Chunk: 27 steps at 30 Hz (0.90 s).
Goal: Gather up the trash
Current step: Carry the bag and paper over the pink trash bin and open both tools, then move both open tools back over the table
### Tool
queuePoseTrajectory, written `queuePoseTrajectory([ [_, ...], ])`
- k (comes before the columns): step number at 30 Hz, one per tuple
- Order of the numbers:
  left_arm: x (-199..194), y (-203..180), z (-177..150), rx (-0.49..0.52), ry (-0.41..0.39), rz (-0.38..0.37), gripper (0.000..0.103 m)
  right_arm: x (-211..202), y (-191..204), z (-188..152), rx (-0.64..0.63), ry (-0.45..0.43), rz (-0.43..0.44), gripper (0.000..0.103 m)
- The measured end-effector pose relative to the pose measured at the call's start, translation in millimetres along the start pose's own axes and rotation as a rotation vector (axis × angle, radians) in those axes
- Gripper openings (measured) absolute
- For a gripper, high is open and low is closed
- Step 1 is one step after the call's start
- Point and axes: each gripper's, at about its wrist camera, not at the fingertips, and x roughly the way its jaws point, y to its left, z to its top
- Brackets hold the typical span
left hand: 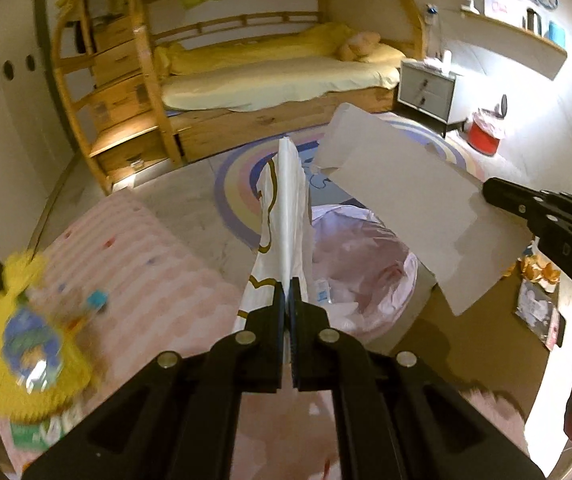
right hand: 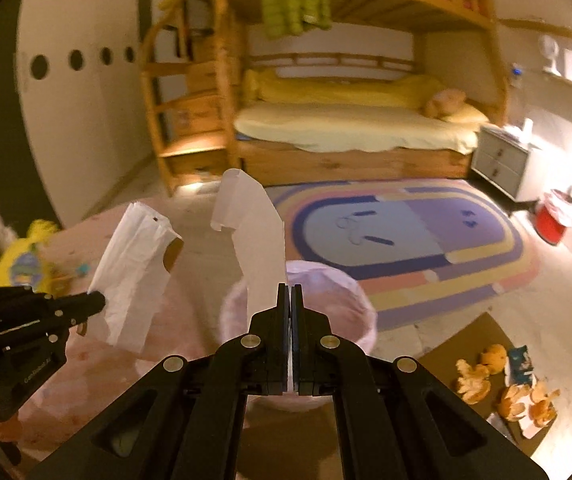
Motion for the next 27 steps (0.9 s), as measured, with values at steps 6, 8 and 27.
queuePoseTrajectory([
  [6, 53, -13, 34, 0.011, 0.030, -0.059, 0.000, 43, -24, 7, 0.028, 0.034, -0.086, 0.001],
  [8, 66, -17, 42, 0.014, 0.035, -0.075, 0.000, 58, -29, 11, 0.032, 0.045, -0.105, 0.001],
  [27, 16, 31, 36, -0.135, -0.020, 0.012, 0.049, 51, -33, 6, 0.129, 0.074, -0.023, 0.034],
])
